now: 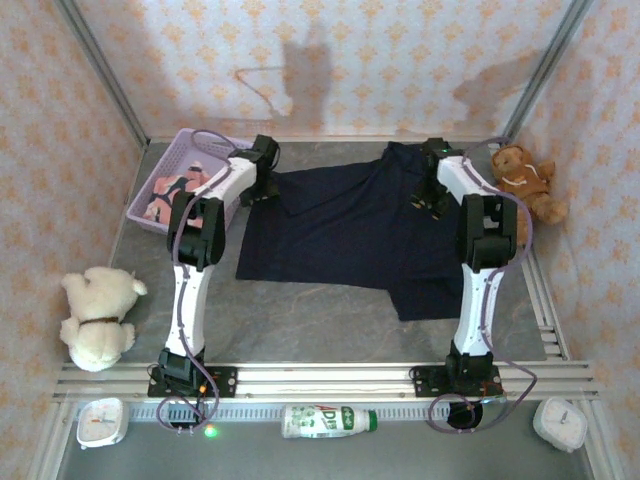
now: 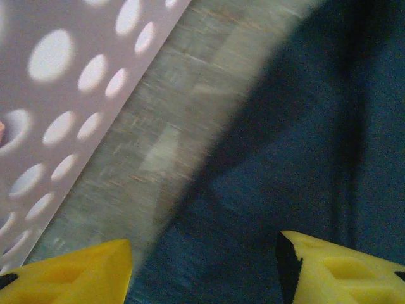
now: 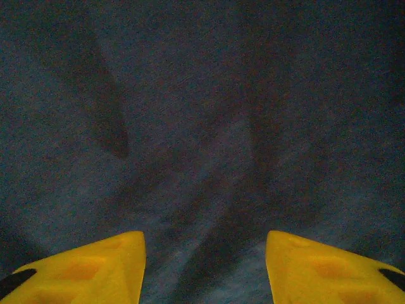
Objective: Fold and stack the mixed laundry pile
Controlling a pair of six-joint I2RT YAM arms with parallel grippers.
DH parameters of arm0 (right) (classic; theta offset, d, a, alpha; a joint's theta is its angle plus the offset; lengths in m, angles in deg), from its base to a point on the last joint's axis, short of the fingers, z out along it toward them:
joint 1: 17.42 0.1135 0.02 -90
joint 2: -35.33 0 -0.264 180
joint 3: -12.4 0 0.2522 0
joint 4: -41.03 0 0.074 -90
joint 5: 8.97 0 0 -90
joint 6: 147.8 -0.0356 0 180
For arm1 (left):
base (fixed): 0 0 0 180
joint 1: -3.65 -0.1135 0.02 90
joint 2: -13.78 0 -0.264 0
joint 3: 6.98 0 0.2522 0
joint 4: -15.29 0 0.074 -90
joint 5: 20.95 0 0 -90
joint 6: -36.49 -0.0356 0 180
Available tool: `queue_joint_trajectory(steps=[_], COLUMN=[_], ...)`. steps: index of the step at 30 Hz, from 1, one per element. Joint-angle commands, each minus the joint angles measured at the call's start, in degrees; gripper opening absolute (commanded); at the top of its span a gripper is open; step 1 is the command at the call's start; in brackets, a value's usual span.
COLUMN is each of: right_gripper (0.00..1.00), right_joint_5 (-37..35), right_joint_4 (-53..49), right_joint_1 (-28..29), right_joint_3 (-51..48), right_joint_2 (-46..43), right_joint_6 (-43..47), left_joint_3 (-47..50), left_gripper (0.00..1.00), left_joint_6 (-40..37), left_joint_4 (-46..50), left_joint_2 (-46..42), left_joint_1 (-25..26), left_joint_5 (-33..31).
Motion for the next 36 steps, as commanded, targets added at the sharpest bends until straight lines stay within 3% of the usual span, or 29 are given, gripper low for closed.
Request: queue_joint_trajectory(steps=[1,7,12,18,29,36], right_gripper=[0.54,0.54,0.53,0.53,0.57,0.63], right_joint_5=[-1.25,-1.92,-1.84,-0.13,6.71,13.77], right_joint_4=[-2.52,-3.58,-3.83,-2.61,-3.32,-1.48], right_joint_1=[-0.73,-1.39,-3.42,-5.60,-7.31,-7.36], right_joint_3=[3.08,4.41,4.22,4.39,14.28,23.01], right_joint_2=[0.15,-0.44,0.58,2.33,10.70,16.15], right_joint_6=[1.79,5.01,4.92,5.95,7.80,7.28], left_joint_3=[-2.17,-1.12,4.22,4.26,-7.75,-10.53], left_gripper=[0.63,0.63,0.57,0.49,0.48,0.48], left_joint_6=[0.98,0.28,4.11,8.54,9.57,8.03], left_joint_4=[2.00,1.98,-1.97,-5.43,2.71,5.06], left_joint_2=[-0.11,-3.89,-7.99,-3.89,7.78,8.86], left_joint_1=[-2.96,-1.37,2.25,4.38,0.64,-2.63], left_joint_5=[-2.12,4.16,8.69,11.44,1.19,0.20])
